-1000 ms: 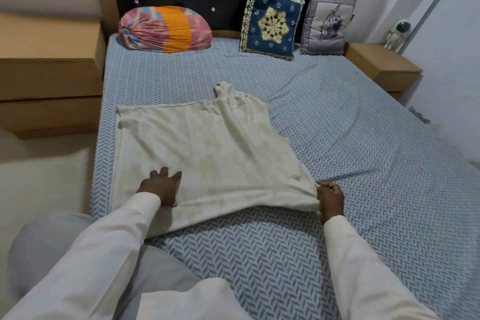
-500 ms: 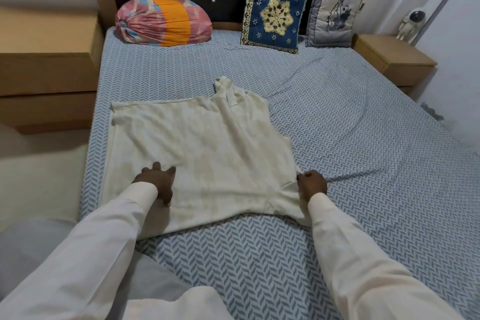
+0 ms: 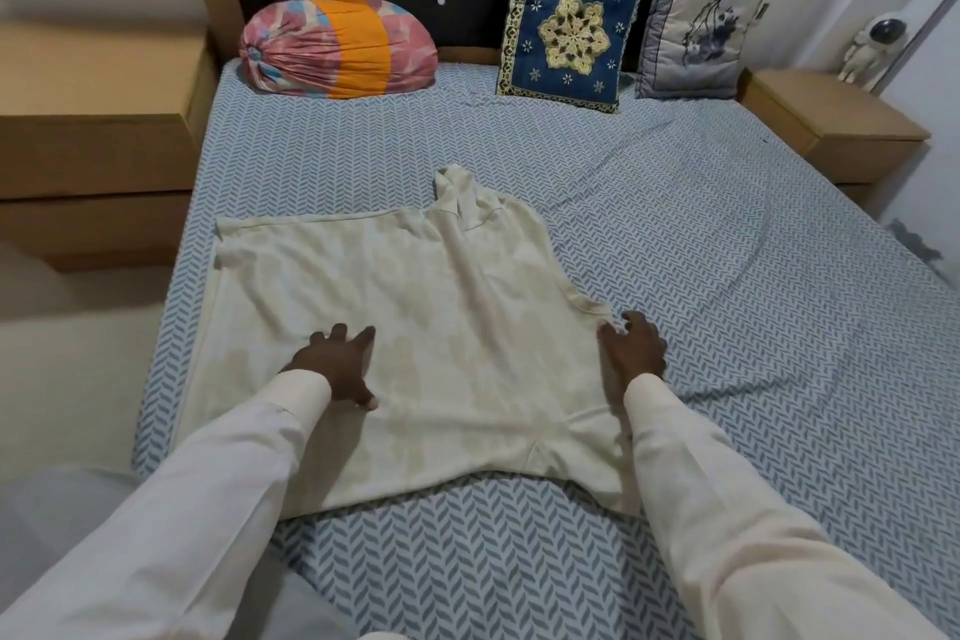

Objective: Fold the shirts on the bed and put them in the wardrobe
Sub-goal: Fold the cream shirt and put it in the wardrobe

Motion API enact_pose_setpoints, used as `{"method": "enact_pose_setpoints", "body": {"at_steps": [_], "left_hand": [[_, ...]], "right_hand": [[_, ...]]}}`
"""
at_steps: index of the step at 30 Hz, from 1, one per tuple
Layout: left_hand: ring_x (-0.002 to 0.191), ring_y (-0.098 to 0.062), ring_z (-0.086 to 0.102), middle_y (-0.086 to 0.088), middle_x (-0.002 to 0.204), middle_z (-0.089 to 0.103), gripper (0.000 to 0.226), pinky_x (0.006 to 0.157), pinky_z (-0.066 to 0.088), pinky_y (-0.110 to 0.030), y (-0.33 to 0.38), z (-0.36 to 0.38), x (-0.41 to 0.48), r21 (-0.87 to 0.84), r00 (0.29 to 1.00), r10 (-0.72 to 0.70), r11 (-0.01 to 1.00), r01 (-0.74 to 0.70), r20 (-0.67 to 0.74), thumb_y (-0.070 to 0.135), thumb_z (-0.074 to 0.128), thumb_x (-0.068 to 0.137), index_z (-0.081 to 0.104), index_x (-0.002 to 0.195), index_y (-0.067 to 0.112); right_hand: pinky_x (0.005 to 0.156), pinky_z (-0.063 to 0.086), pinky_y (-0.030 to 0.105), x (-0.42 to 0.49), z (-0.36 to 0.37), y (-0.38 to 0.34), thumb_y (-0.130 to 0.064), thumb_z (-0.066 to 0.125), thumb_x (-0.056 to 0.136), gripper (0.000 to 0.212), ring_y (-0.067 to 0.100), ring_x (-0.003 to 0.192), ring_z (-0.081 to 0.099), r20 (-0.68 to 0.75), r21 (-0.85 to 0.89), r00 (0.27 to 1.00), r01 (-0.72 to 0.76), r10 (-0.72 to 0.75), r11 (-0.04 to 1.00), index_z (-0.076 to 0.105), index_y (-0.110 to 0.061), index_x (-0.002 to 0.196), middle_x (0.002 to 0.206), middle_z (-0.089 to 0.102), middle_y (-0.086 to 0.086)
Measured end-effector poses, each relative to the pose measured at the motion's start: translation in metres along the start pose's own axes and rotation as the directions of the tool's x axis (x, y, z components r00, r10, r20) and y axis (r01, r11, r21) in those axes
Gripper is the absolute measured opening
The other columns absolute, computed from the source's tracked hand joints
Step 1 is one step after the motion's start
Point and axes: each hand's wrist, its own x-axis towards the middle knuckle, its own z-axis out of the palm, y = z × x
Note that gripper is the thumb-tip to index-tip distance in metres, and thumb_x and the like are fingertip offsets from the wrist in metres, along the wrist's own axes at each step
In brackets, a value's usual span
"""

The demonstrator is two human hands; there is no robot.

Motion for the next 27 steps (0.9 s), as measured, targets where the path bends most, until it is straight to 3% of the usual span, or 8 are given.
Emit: {"method": "enact_pose_setpoints", "body": {"at_steps": [2,4,8,10,17,21,24,27], "left_hand": [[0.137,-0.039,0.027,-0.008,0.151,0.022,0.12,0.102,0.044,-0.051,0.002,0.001,0.005,0.026,1.0,-0.017,1.0,0.017,-0.002,0.056,0.081,0.066,0.005,0.156,0.034],[0.136,-0.04,0.027,-0.008,0.149,0.021,0.121,0.1,0.046,-0.052,0.004,0.001,0.011,0.05,0.999,-0.034,0.998,0.033,0.001,0.056,0.082,0.064,0.006,0.156,0.033],[0.136,-0.04,0.026,-0.008,0.149,0.018,0.129,0.1,0.046,-0.052,0.002,-0.004,0.018,0.066,0.998,-0.058,0.996,0.057,0.022,0.056,0.086,0.059,0.005,0.156,0.033],[0.134,-0.039,0.027,-0.008,0.148,0.018,0.131,0.099,0.047,-0.05,0.0,-0.006,0.02,0.064,0.998,-0.064,0.996,0.062,0.022,0.057,0.087,0.056,0.006,0.156,0.034],[0.133,-0.037,0.026,-0.006,0.148,0.019,0.13,0.097,0.047,-0.046,-0.007,-0.005,0.023,0.06,0.999,-0.05,0.997,0.05,0.003,0.062,0.086,0.053,0.009,0.155,0.036],[0.134,-0.038,0.026,-0.006,0.15,0.018,0.13,0.096,0.045,-0.044,-0.009,-0.005,0.025,0.096,1.0,-0.029,0.995,0.03,-0.009,0.065,0.084,0.054,0.008,0.155,0.035],[0.136,-0.038,0.024,-0.007,0.153,0.018,0.128,0.097,0.044,-0.044,-0.01,-0.002,0.024,0.105,0.999,-0.009,0.994,0.013,-0.039,0.066,0.081,0.057,0.006,0.156,0.033],[0.136,-0.036,0.026,-0.006,0.152,0.022,0.118,0.096,0.045,-0.043,-0.017,0.005,0.016,0.099,0.995,0.052,0.994,-0.044,-0.082,0.065,0.076,0.065,0.009,0.156,0.032]], "right_hand": [[0.107,0.039,0.05,0.02,0.009,-0.015,-0.047,0.067,0.084,0.057,0.039,0.129,0.044,0.12,-0.06,0.993,0.027,-0.02,0.998,0.051,-0.027,0.135,0.136,0.051,0.015],[0.102,0.045,0.048,0.031,0.011,-0.026,-0.05,0.064,0.076,0.05,0.037,0.121,0.055,0.155,-0.026,0.988,0.004,0.0,1.0,0.06,-0.028,0.121,0.126,0.062,0.013],[0.099,0.038,0.046,0.038,-0.002,-0.032,-0.028,0.058,0.081,0.025,0.036,0.11,0.061,-0.216,0.105,0.963,-0.142,0.162,0.984,0.065,-0.018,0.104,0.113,0.068,0.015],[0.1,0.033,0.05,0.037,0.001,-0.032,-0.026,0.058,0.079,0.027,0.037,0.114,0.056,-0.276,0.07,0.942,-0.179,0.192,0.981,0.059,-0.019,0.105,0.119,0.063,0.015],[0.109,0.033,0.054,0.047,0.019,-0.033,-0.051,0.05,0.089,0.065,0.043,0.129,0.046,-0.051,-0.058,0.959,-0.281,0.278,0.958,0.051,-0.006,0.136,0.14,0.05,0.023],[0.103,0.042,0.05,0.042,0.019,-0.036,-0.037,0.059,0.084,0.051,0.044,0.124,0.048,0.006,-0.092,0.969,-0.247,0.248,0.965,0.057,-0.006,0.125,0.136,0.051,0.023],[0.103,0.044,0.054,0.036,0.018,-0.043,-0.046,0.063,0.078,0.064,0.043,0.122,0.053,0.034,0.0,0.976,-0.215,0.215,0.977,0.045,-0.012,0.129,0.135,0.052,0.023],[0.108,0.037,0.059,0.016,0.017,-0.046,-0.057,0.071,0.077,0.09,0.046,0.132,0.042,0.072,-0.095,0.987,-0.139,0.146,0.986,0.027,-0.019,0.146,0.148,0.037,0.024]]}}
